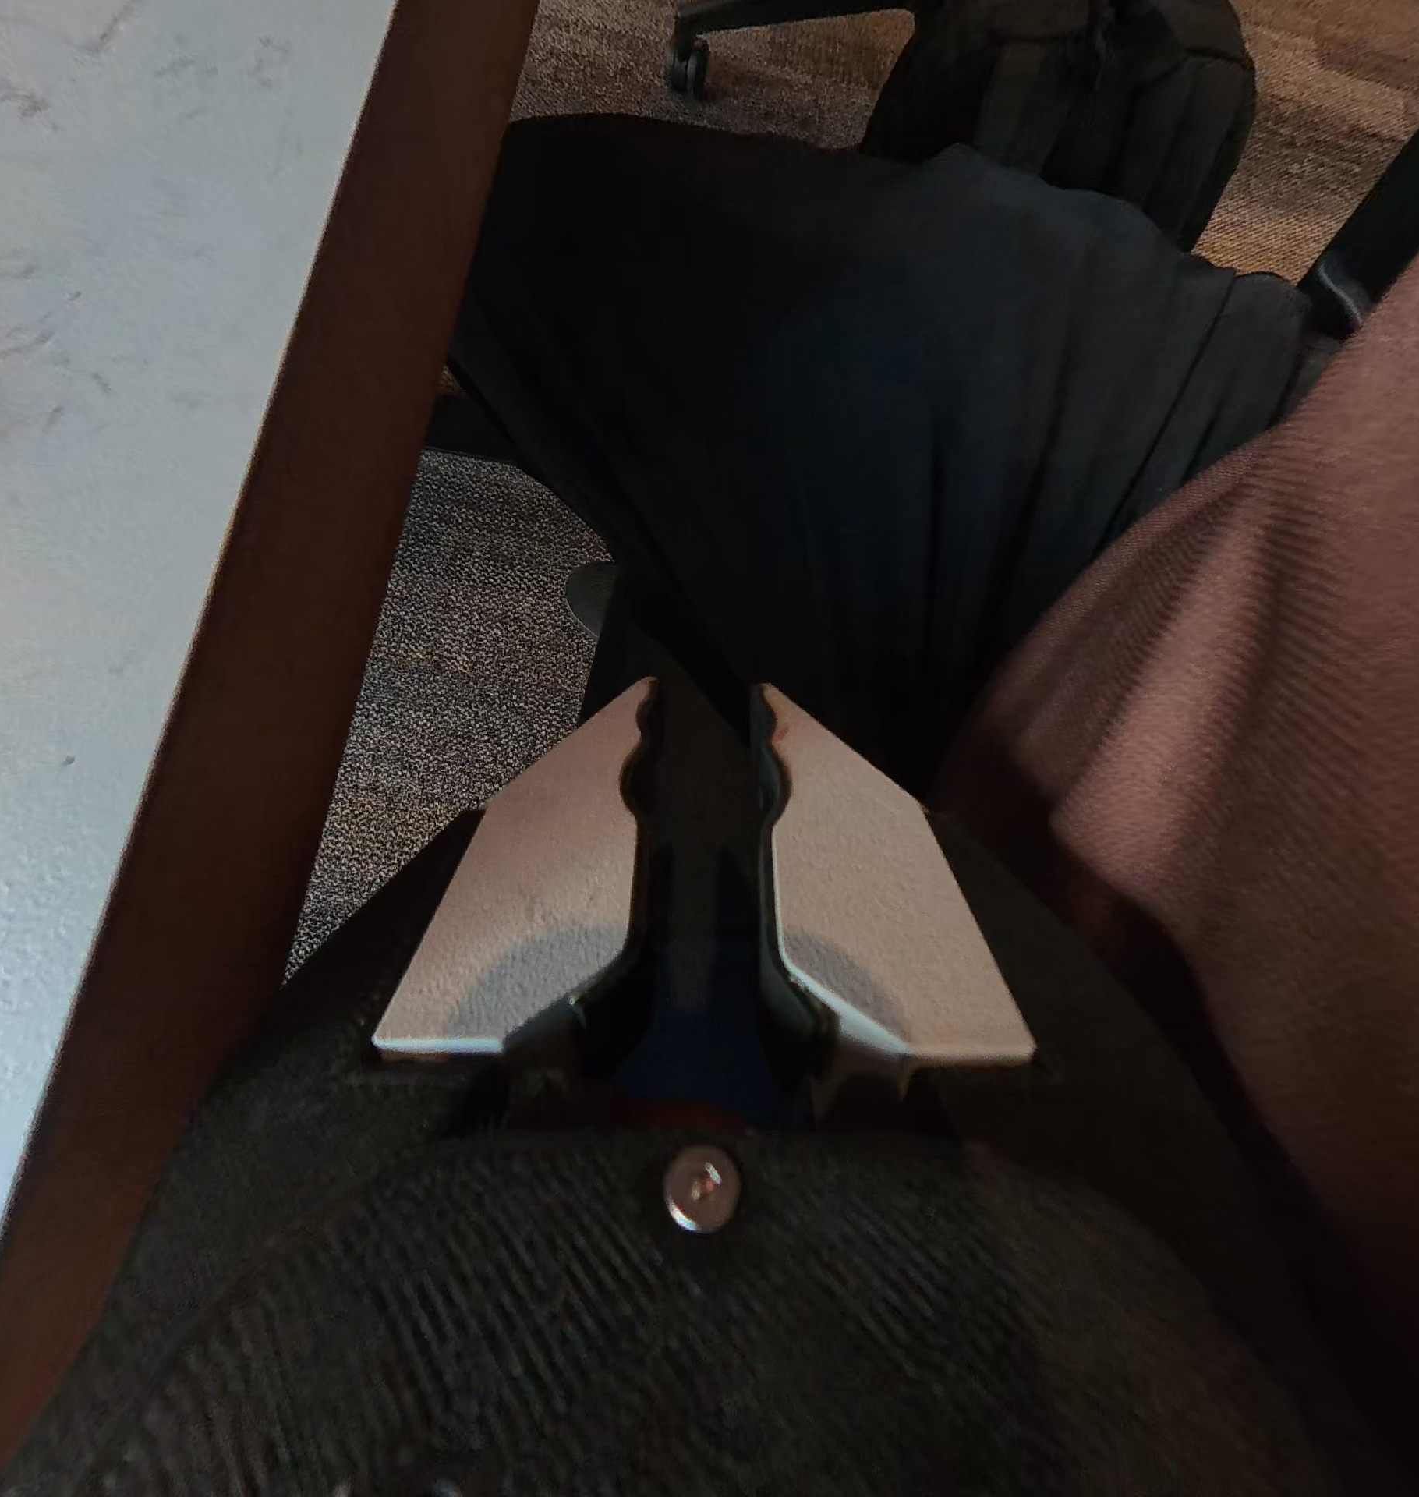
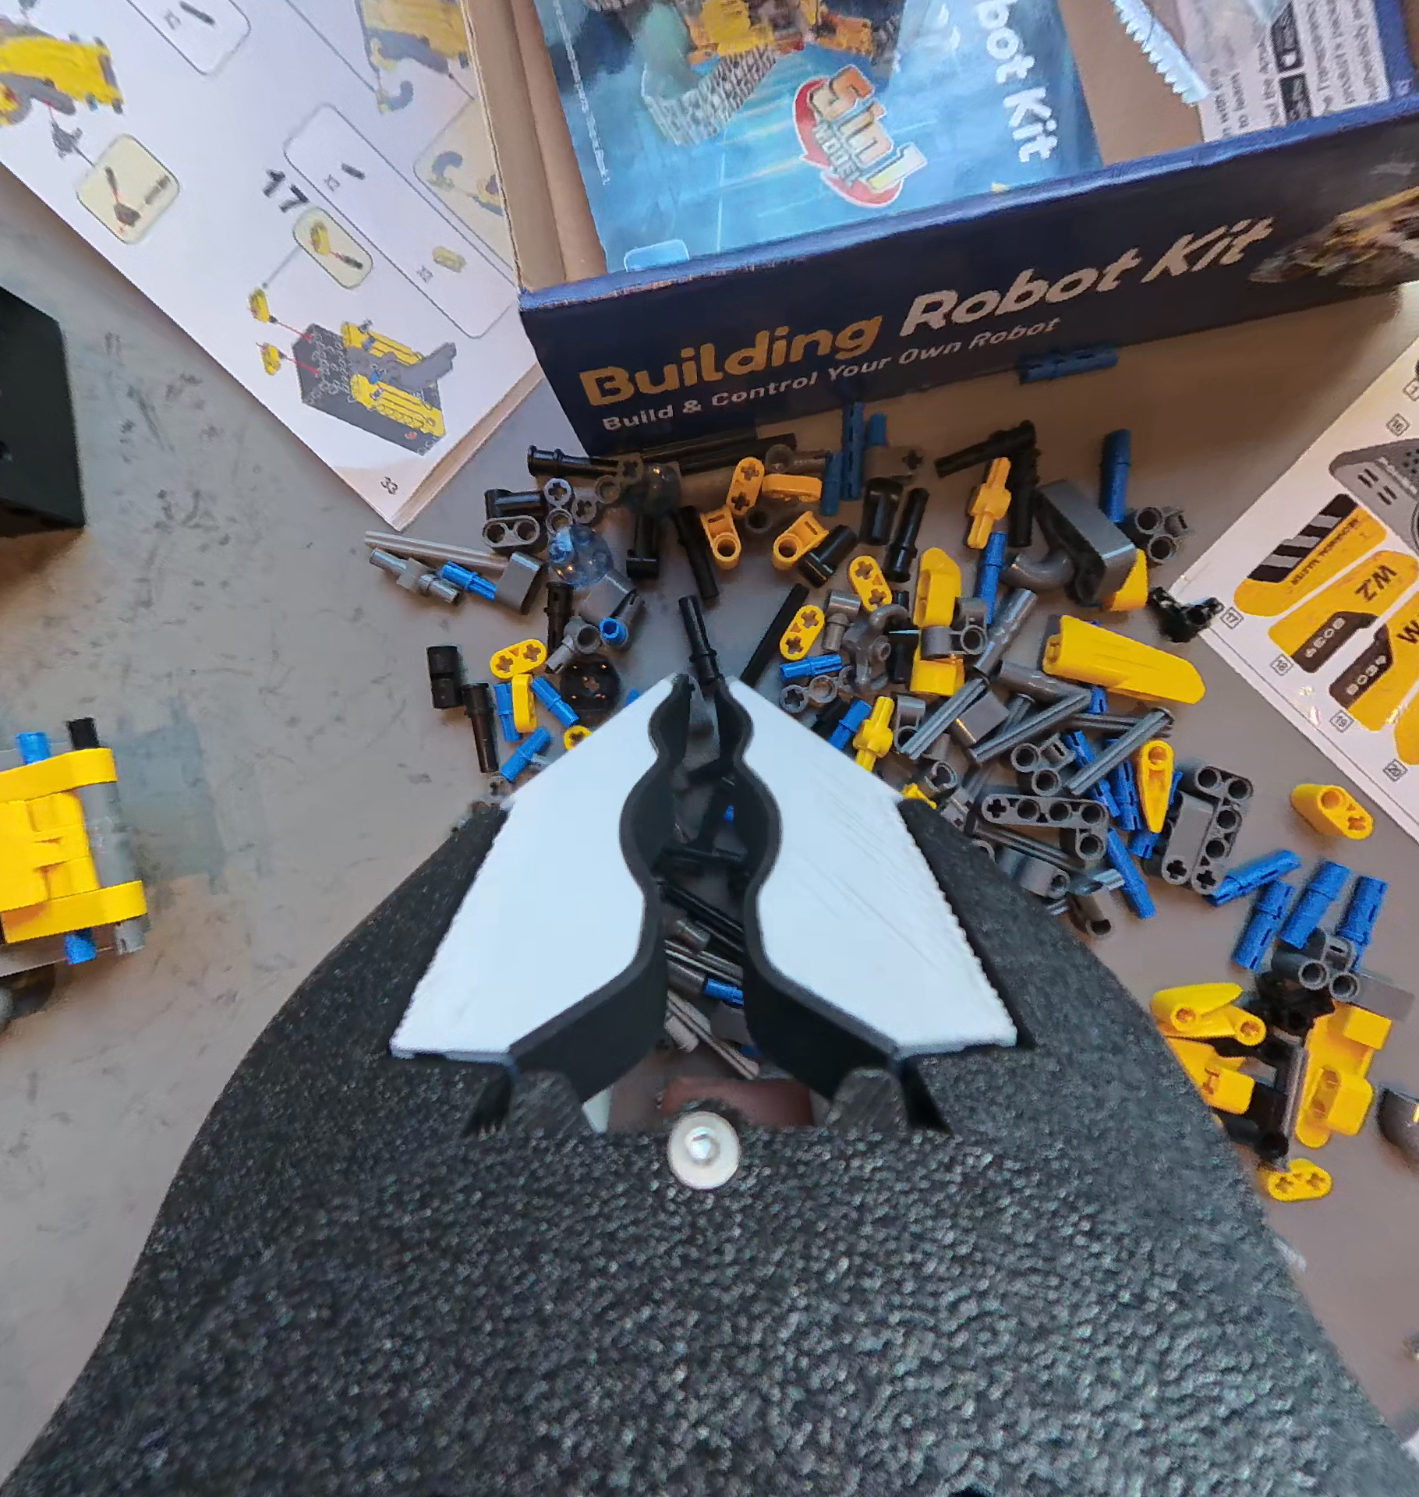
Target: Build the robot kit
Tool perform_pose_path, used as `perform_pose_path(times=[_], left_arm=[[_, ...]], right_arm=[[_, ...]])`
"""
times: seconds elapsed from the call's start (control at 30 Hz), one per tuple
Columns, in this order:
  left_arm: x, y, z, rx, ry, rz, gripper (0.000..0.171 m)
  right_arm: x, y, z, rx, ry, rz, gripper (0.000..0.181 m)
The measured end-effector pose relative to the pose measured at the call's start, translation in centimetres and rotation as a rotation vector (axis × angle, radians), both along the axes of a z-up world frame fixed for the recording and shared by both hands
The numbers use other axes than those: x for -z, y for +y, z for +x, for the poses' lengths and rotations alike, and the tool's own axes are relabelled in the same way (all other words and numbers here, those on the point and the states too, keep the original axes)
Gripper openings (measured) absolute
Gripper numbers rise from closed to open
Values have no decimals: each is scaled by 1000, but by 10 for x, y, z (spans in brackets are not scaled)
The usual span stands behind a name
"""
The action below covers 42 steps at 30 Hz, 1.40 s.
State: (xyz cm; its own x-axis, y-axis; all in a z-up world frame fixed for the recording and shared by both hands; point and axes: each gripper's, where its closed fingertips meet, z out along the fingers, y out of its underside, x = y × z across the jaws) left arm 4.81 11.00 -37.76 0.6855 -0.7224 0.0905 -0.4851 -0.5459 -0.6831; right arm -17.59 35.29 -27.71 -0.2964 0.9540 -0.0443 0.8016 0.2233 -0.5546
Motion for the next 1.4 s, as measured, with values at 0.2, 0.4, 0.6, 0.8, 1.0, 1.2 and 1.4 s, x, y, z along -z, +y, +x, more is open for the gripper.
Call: perform_pose_path(times=[0.2, 0.4, 0.6, 0.8, 1.0, 1.2, 1.4], left_arm=[[1, -1, 1, 8, 9, 2, 19], [1, 0, 0, 2, 7, 2, 19], [0, 0, 0, 5, 10, 7, 19], [0, 0, 0, 5, 13, 9, 19], [2, -1, 1, 10, 17, 5, 19], [0, -3, 4, 20, 28, 17, 19], [2, -4, 8, 38, 58, 30, 19]], right_arm=[[10, -1, 2, -15, -34, 23, 4], [9, -2, 0, -13, -28, 24, 1], [8, 0, -1, -7, -37, 30, 10], [16, -4, 1, -23, -56, 46, 6], [-7, -4, 14, 16, -11, 39, 5], [-29, -13, 74, 100, 20, 49, 5], [-8, -38, 134, 193, -33, 1, 5]])
